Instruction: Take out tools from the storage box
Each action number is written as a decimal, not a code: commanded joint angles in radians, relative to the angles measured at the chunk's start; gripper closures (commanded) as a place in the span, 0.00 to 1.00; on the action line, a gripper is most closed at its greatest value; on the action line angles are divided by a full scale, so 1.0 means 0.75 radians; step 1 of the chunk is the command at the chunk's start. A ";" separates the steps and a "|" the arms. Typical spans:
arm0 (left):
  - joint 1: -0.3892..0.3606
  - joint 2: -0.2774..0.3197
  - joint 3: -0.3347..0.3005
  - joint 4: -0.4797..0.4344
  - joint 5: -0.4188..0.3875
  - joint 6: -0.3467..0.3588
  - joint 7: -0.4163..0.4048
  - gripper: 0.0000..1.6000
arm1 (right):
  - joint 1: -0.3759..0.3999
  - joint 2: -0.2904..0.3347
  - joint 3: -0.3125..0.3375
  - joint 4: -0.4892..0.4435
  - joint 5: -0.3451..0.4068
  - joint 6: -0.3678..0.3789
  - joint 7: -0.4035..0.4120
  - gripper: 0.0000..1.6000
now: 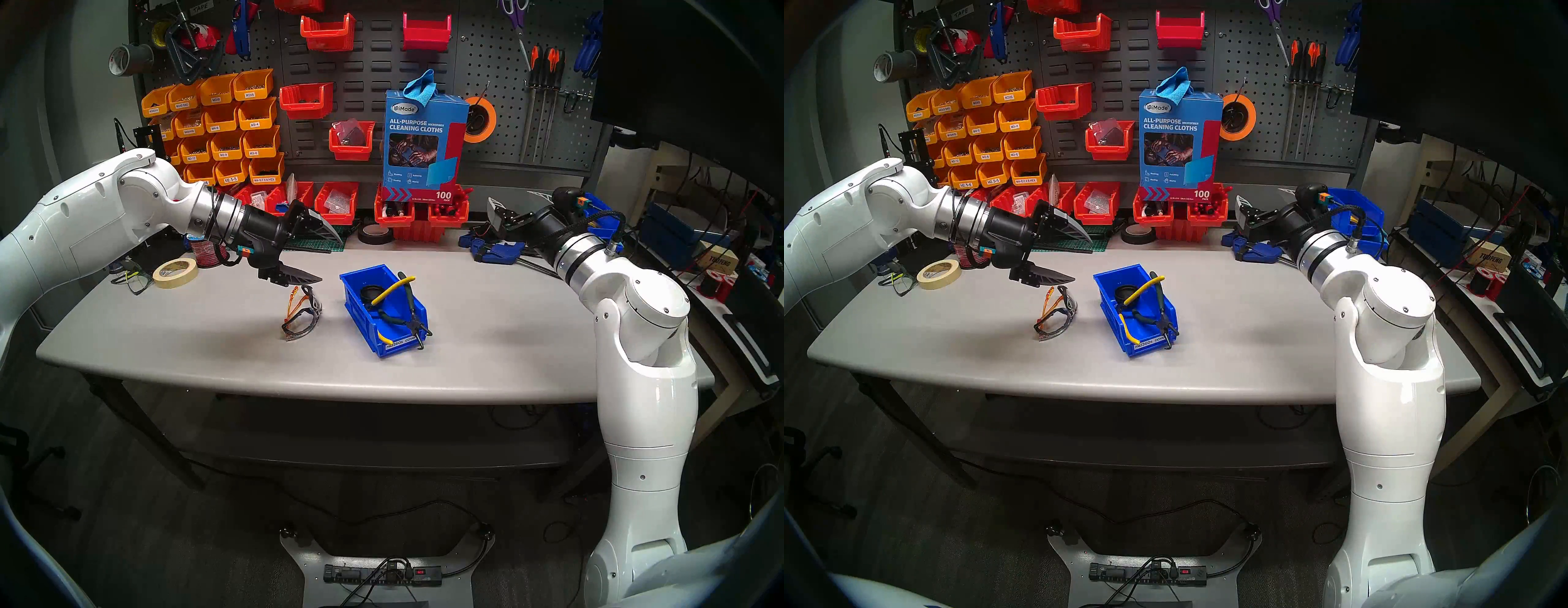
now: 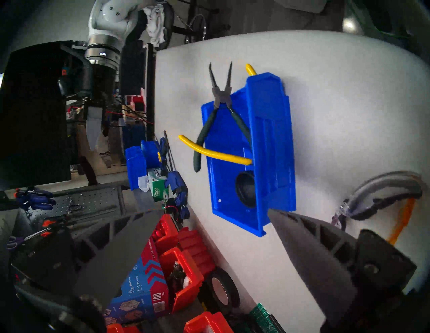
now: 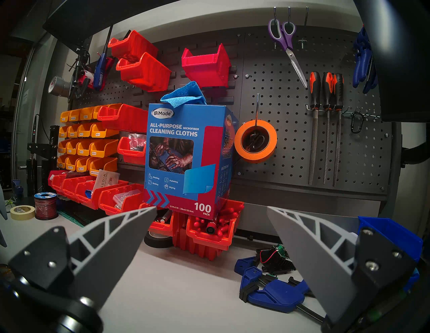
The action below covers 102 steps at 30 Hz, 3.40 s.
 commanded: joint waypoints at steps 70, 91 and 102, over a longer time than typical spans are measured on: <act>0.180 -0.222 0.300 -0.238 -1.736 1.160 0.194 0.05 | 0.026 -0.039 0.018 -0.018 -0.043 0.010 0.039 0.00; 0.184 -0.215 0.260 -0.238 -1.716 1.065 0.181 1.00 | 0.028 -0.051 0.024 -0.018 -0.056 0.011 0.051 0.00; 0.121 -0.135 0.155 -0.272 -1.740 0.985 0.176 1.00 | 0.029 -0.058 0.028 -0.017 -0.064 0.010 0.059 0.00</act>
